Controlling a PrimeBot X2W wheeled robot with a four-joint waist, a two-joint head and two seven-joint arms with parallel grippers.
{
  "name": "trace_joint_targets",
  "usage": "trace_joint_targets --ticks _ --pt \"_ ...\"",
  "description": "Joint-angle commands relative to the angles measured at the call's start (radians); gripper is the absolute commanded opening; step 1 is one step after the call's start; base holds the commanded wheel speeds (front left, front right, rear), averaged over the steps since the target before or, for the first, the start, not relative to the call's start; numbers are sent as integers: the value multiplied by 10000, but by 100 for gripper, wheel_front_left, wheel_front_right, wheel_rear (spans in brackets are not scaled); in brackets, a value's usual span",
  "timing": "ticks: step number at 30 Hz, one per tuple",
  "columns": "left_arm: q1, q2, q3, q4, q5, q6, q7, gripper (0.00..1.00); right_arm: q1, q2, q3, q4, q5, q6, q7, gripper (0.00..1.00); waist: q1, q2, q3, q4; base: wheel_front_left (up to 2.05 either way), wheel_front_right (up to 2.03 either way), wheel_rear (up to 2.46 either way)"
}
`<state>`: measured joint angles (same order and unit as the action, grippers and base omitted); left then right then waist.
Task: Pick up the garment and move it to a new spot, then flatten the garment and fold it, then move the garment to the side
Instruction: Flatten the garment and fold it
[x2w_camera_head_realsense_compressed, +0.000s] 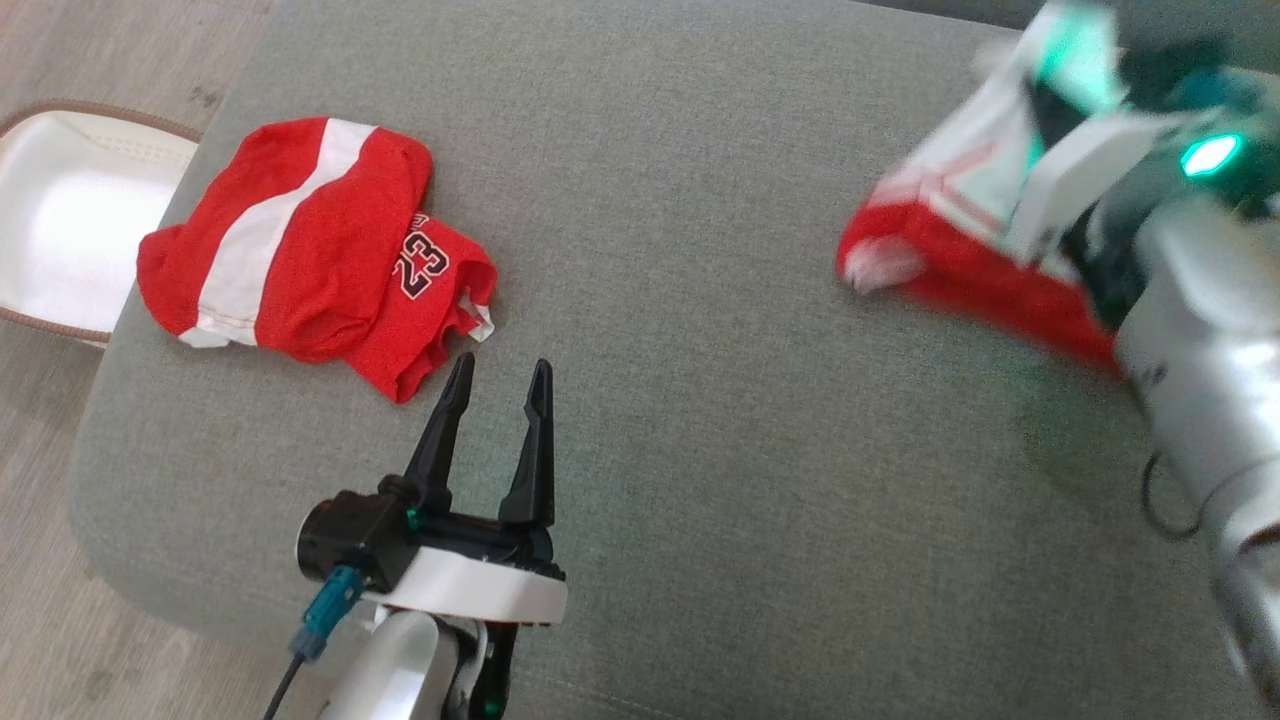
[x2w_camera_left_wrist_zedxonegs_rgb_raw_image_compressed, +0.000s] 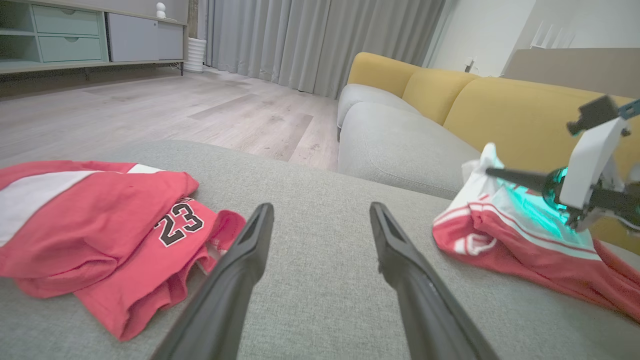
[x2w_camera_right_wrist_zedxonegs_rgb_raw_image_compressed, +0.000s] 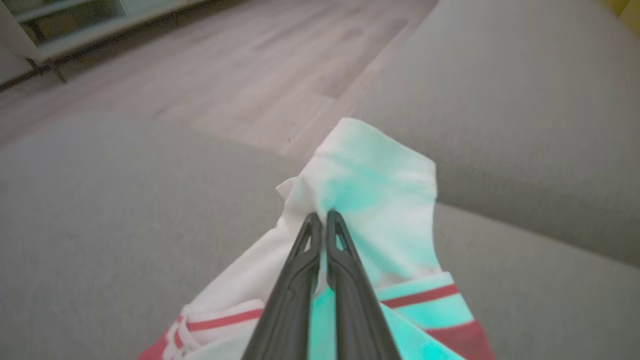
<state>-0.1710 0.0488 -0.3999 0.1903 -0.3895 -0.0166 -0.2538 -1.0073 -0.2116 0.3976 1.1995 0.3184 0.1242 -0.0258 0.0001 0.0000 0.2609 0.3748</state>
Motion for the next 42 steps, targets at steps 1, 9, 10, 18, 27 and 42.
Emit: trace_joint_targets --ticks 1,9,10,18,27,42 --pt "-346 14 233 -352 -60 71 -80 100 -791 -5 -236 -191 -256 65 -824 0 -1 0 -14 -3 0 0 0" --pt "-251 14 359 -291 81 49 -80 100 -893 695 -681 239 -1637 65 -2263 0 -1 0 -288 -226 0 0 0" --pt "-223 14 388 -273 117 34 -80 100 -692 868 -628 245 -1726 65 -2287 0 -1 0 -342 -282 0 0 0" --pt "-25 14 570 -153 428 -102 -80 100 984 1579 183 -938 -1712 65 -2355 0 -1 0 -798 -788 0 0 0" --pt "17 14 452 -130 528 -249 -80 100 181 722 -1445 -1521 -2102 65 -2358 0 -1 0 -799 -728 0 0 0" --pt "-200 14 559 -204 261 -71 -80 100 -1386 -978 -4587 396 -4365 65 -1682 100 -1 0 -178 -529 0 0 0"
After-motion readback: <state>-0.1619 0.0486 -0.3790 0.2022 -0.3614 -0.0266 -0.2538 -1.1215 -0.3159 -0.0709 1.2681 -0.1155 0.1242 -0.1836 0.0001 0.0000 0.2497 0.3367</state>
